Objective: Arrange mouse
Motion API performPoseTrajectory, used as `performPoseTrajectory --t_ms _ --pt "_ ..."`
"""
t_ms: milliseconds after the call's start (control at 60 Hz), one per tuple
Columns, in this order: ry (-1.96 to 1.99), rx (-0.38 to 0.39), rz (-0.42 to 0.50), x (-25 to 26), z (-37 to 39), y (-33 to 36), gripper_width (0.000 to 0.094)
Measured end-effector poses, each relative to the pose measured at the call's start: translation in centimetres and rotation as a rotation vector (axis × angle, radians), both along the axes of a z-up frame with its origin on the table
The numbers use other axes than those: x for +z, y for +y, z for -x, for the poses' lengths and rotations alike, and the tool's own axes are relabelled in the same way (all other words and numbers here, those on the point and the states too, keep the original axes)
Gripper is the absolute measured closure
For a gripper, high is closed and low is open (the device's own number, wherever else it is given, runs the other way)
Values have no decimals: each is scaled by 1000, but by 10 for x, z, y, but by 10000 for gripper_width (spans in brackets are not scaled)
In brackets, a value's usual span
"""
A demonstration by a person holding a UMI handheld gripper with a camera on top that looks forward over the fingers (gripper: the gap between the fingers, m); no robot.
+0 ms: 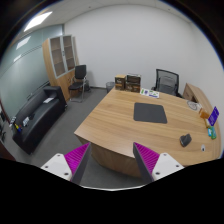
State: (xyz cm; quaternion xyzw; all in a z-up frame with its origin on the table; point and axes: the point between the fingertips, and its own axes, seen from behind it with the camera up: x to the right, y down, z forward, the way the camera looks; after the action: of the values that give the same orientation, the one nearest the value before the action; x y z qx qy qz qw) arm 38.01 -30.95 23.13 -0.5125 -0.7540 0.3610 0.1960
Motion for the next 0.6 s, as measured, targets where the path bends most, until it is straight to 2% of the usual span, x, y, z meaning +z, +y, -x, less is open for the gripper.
performPoseTrajectory --t_ms 317,600 --pt "-5 -55 -8 -8 10 20 70" --pt "-4 -197 -19 -11 25 83 69"
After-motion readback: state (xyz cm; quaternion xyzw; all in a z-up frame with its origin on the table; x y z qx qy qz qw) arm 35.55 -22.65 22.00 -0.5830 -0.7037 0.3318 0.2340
